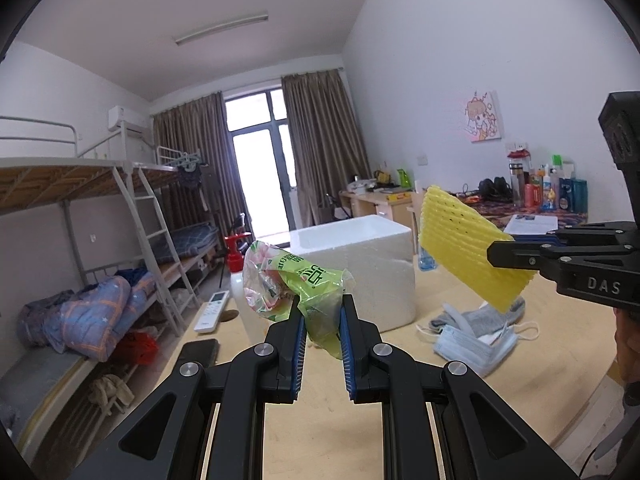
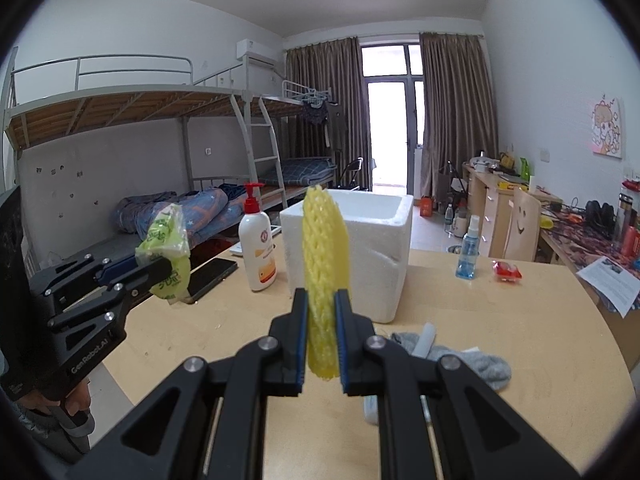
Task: Organize soft objects
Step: 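Lift and carry both held items toward the white foam box, then open the left tool over the foam box, dropping the snack packet, then lower the yellow foam net into the box and open the right tool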
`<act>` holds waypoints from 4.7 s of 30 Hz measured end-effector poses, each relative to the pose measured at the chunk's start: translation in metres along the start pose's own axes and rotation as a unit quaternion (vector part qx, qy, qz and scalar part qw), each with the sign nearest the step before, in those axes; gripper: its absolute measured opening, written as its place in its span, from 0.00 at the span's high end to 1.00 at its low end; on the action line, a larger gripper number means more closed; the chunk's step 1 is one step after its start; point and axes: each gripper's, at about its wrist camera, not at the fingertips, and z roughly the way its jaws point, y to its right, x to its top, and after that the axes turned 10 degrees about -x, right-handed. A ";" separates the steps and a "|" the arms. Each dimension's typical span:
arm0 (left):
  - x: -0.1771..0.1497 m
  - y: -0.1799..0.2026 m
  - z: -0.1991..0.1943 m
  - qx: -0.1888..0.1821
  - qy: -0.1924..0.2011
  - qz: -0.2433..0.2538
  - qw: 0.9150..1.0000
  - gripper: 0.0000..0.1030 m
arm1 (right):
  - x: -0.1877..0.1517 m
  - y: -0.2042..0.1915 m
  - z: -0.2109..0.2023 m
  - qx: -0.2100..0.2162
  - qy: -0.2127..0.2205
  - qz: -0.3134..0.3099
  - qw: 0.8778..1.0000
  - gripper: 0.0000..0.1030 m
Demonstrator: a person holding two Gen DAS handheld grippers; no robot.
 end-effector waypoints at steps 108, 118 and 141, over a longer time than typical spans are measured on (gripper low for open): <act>0.099 -0.058 0.205 -0.051 -0.063 0.001 0.997 0.17 | 0.106 0.055 0.131 -0.044 -0.033 -0.033 0.998 0.85; 0.108 -0.072 0.187 -0.026 -0.031 -0.033 0.999 0.07 | 0.107 0.053 0.135 -0.039 -0.034 -0.039 0.998 0.85; 0.087 -0.113 0.143 0.034 -0.016 -0.061 0.997 0.01 | 0.117 0.011 0.171 0.017 -0.047 -0.046 0.998 0.84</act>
